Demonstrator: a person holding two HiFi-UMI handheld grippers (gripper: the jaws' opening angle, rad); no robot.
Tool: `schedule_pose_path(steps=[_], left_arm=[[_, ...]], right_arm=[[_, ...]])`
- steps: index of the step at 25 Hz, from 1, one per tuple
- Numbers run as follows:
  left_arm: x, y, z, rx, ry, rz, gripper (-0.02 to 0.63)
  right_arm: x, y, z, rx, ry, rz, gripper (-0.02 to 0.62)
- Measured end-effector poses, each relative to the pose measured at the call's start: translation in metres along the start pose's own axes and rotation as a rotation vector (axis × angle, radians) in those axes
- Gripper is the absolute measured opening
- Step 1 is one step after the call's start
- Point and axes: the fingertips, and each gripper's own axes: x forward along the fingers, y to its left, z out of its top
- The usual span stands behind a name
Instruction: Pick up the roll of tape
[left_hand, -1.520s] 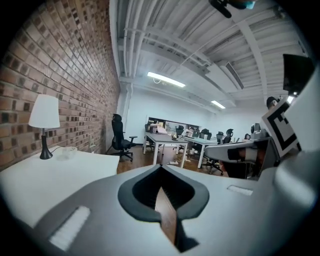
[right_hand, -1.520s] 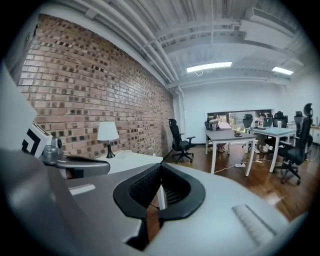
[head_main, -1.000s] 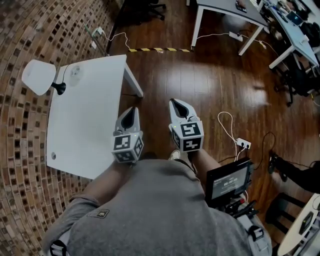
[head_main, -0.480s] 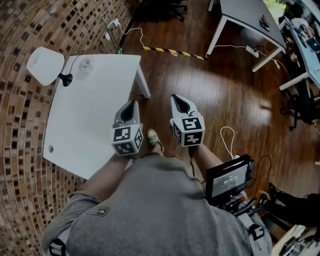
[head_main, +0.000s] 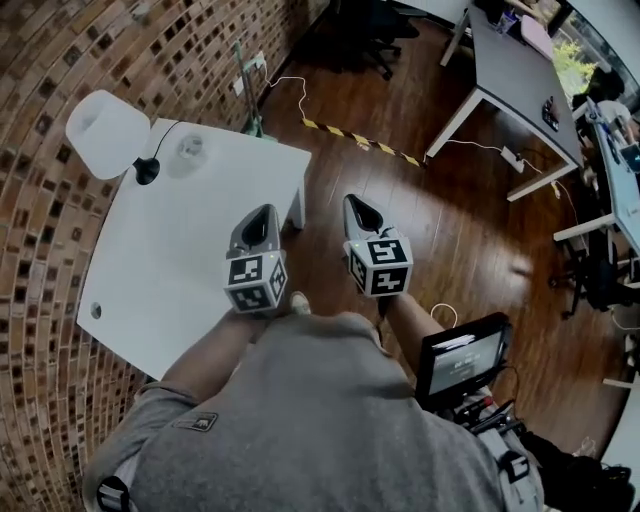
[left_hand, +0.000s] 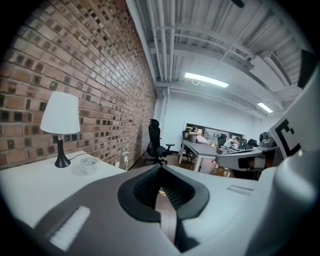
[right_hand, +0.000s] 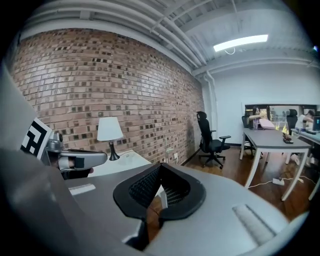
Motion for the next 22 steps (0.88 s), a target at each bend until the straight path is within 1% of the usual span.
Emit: schedule_pose_path(steps=[5,9,14,19,22], left_arm=[[0.009,0.052,0.009,-0.025,-0.015,0.102,0.002],[0.006,0.088,0.009,-0.054,-0.01,0.194,0.002],[0.009,0.12,0.008,-0.093,-0.015,0.311,0.002],[0.017,0.148,0.002,-0.147,0.004,0.468,0.002],[0.023,0.159,0.005,-0.166,0.002,0.551,0.002]], right_arm=[[0.052,0.031,0.013,-0.041,0.005,0.09,0.011],[0.085,0.061,0.021,-0.086,0.016,0.183,0.011],[0.122,0.087,0.031,-0.135,0.021,0.312,0.011],[0.162,0.104,0.039,-0.193,0.035,0.465,0.011],[0.187,0.111,0.05,-0.229,0.035,0.554,0.011]])
